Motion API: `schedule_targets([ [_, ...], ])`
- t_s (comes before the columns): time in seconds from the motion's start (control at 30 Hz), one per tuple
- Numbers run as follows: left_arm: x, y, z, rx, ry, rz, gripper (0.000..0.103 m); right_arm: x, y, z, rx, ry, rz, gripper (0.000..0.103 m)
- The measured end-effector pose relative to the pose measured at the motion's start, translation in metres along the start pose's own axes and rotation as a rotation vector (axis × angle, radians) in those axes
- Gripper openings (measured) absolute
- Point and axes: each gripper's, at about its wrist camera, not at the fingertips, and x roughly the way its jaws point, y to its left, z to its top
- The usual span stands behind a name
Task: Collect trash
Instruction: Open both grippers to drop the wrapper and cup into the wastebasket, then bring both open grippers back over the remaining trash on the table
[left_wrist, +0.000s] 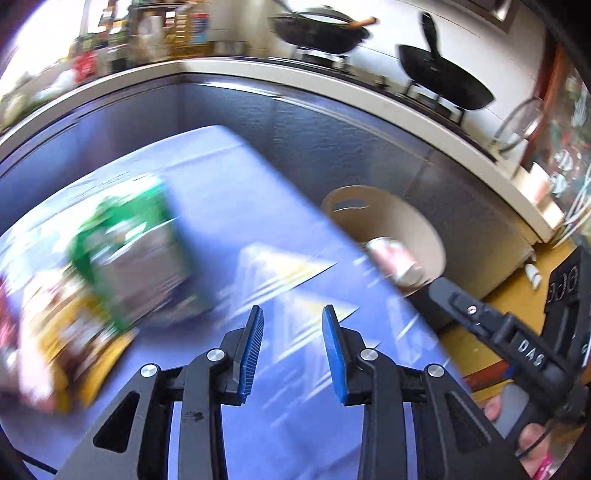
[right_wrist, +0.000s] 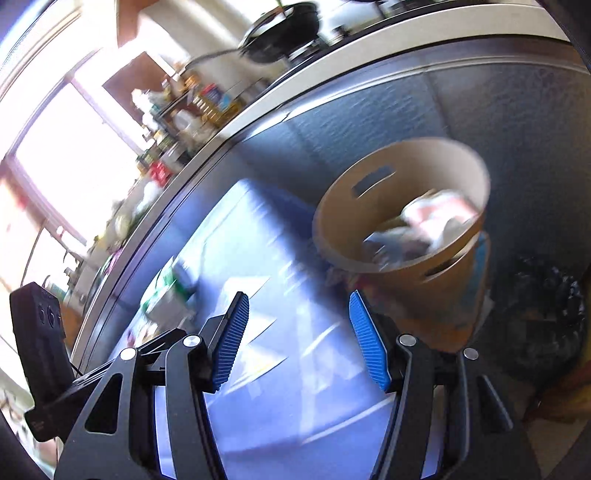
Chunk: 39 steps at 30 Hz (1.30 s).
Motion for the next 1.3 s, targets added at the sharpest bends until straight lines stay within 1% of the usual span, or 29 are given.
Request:
schedule_targets([
  [0.13,-0.028,0.046,-0.030,-0.070,-0.021,0.094,0.033,0.011,0.036,-0.030,-0.059,0.059,0.028,0.057],
  [0.23,-0.048,0.077,-0.048,-0.111,-0.037,0.148,0.033,0.017,0.065,-0.050,-0.109,0.099,0.040,0.057],
  [0.43,-0.088,0.133,-0.083,-0.199,-0.088,0.219,0.033,0.020,0.117,-0.075,-0.219,0.135,0.059,0.057],
  [0.63,-0.117,0.181,-0.114,-0.299,-0.121,0.262,0.033,0.023,0.161,-0.108,-0.317,0.185,0.077,0.057],
  [0.77,-0.129,0.201,-0.135,-0.353,-0.130,0.274,0.033,0.022,0.183,-0.132,-0.374,0.223,0.089,0.057],
  [0.9,-0.139,0.216,-0.155,-0.388,-0.139,0.304,0.033,0.022,0.197,-0.151,-0.417,0.251,0.087,0.057],
  [1.03,-0.145,0.230,-0.172,-0.423,-0.155,0.325,0.033,0.020,0.207,-0.162,-0.444,0.267,0.081,0.057],
  [1.23,-0.145,0.243,-0.187,-0.430,-0.171,0.368,0.032,0.012,0.220,-0.172,-0.481,0.261,0.067,0.057],
  [1.3,-0.148,0.245,-0.190,-0.438,-0.196,0.336,0.032,0.008,0.223,-0.173,-0.490,0.257,0.057,0.057],
])
